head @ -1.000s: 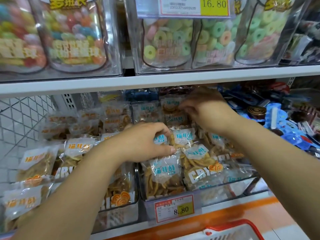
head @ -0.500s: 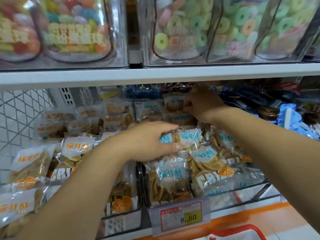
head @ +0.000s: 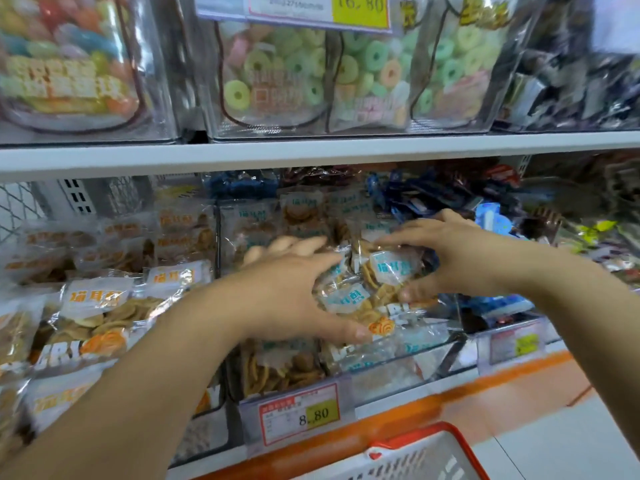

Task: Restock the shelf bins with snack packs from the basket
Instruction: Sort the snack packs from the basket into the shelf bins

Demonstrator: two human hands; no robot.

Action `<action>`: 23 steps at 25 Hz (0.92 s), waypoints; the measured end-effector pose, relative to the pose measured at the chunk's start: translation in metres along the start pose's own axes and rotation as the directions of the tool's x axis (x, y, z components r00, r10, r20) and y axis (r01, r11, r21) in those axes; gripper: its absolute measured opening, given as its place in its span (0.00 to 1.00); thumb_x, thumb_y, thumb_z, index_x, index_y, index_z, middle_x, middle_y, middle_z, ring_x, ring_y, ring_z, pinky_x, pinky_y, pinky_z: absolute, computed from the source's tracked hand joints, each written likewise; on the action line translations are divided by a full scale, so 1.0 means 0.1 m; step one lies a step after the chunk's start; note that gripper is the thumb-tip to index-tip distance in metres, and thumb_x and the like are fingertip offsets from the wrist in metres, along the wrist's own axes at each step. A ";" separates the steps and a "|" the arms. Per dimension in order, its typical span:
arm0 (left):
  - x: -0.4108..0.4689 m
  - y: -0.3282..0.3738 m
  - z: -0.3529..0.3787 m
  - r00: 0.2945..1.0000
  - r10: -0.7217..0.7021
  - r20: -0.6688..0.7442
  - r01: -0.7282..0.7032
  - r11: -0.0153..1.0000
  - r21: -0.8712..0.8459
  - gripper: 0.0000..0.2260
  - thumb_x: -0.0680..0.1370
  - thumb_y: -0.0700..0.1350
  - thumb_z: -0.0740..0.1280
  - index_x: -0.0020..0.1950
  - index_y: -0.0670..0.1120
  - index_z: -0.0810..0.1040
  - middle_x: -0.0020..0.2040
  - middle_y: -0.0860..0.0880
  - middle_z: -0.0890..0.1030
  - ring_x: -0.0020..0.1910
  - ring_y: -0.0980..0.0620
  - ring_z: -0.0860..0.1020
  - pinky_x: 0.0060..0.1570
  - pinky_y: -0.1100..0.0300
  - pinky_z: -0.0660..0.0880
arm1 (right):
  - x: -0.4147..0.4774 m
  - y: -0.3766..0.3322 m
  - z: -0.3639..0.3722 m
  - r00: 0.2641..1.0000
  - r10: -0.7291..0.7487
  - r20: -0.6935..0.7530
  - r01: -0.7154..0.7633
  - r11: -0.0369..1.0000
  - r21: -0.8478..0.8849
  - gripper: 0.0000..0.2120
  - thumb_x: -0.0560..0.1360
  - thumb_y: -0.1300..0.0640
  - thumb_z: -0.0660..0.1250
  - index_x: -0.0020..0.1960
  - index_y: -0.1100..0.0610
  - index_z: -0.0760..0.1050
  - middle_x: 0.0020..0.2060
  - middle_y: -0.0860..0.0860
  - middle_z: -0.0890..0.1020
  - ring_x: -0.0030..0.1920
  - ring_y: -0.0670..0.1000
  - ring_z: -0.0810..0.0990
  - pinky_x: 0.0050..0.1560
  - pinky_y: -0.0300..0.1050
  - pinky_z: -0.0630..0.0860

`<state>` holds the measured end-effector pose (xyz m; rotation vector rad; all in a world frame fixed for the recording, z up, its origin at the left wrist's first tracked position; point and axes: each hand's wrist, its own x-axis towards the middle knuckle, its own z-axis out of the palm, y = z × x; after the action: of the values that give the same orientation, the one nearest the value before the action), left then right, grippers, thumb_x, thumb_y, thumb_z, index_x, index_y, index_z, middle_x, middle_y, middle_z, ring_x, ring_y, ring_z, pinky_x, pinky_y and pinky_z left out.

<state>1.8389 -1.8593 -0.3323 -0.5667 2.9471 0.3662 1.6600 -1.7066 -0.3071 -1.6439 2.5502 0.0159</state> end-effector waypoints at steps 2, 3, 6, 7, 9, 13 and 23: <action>0.03 0.06 0.11 1.000 0.010 0.000 -0.010 0.995 0.096 0.49 0.64 0.77 0.63 0.78 0.63 0.46 0.79 0.61 0.38 0.77 0.56 0.39 0.74 0.48 0.39 | -0.02 0.01 0.11 0.997 -0.055 -0.058 0.049 0.994 -0.094 0.35 0.69 0.38 0.71 0.72 0.33 0.59 0.68 0.39 0.65 0.55 0.47 0.57 0.58 0.43 0.57; 0.05 0.05 0.15 1.000 0.005 -0.014 -0.003 0.992 0.124 0.49 0.64 0.77 0.63 0.78 0.63 0.46 0.79 0.60 0.38 0.77 0.55 0.39 0.74 0.48 0.39 | -0.03 0.03 0.14 0.994 -0.064 -0.083 0.055 0.993 -0.105 0.34 0.69 0.38 0.71 0.72 0.32 0.60 0.66 0.39 0.66 0.55 0.46 0.57 0.56 0.43 0.57; 0.08 0.00 0.20 0.998 -0.027 -0.062 0.037 0.986 0.160 0.50 0.63 0.78 0.64 0.77 0.64 0.45 0.79 0.59 0.39 0.77 0.53 0.41 0.73 0.49 0.42 | -0.06 0.08 0.17 0.993 -0.068 -0.099 0.060 0.995 -0.082 0.30 0.70 0.41 0.72 0.69 0.31 0.63 0.62 0.40 0.68 0.53 0.45 0.57 0.52 0.43 0.54; 0.08 0.00 0.21 0.997 -0.031 -0.074 0.043 0.985 0.169 0.50 0.62 0.78 0.63 0.77 0.64 0.45 0.79 0.59 0.39 0.77 0.52 0.42 0.73 0.49 0.42 | -0.06 0.08 0.17 0.993 -0.070 -0.096 0.063 0.995 -0.081 0.30 0.71 0.41 0.72 0.68 0.31 0.63 0.61 0.40 0.68 0.52 0.45 0.56 0.52 0.43 0.53; 0.09 0.00 0.23 0.995 -0.032 -0.091 0.048 0.983 0.176 0.50 0.62 0.78 0.63 0.77 0.64 0.46 0.79 0.59 0.40 0.77 0.51 0.43 0.73 0.49 0.44 | -0.05 0.07 0.18 0.993 -0.064 -0.100 0.056 0.995 -0.082 0.29 0.71 0.42 0.72 0.67 0.30 0.63 0.61 0.40 0.67 0.52 0.45 0.56 0.53 0.44 0.54; 0.08 0.02 0.24 0.991 -0.031 -0.132 0.057 0.979 0.194 0.50 0.63 0.77 0.64 0.78 0.62 0.45 0.79 0.59 0.41 0.77 0.51 0.45 0.73 0.49 0.45 | -0.05 0.03 0.15 0.996 -0.043 -0.079 0.037 0.997 -0.070 0.28 0.72 0.45 0.72 0.66 0.30 0.64 0.57 0.41 0.68 0.54 0.47 0.59 0.53 0.44 0.56; 0.07 0.06 0.09 0.992 -0.063 -0.107 0.058 0.997 -0.046 0.45 0.65 0.77 0.55 0.78 0.62 0.51 0.79 0.60 0.46 0.78 0.55 0.45 0.74 0.51 0.44 | 0.27 0.01 0.16 0.853 0.108 -0.510 -0.158 0.986 -0.057 0.19 0.81 0.44 0.57 0.69 0.45 0.71 0.64 0.48 0.76 0.65 0.56 0.65 0.60 0.51 0.63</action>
<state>1.8303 -1.8540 -0.3410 -0.7015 3.0236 0.4050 1.6494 -1.7297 -0.3259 -1.6788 3.0910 -0.3329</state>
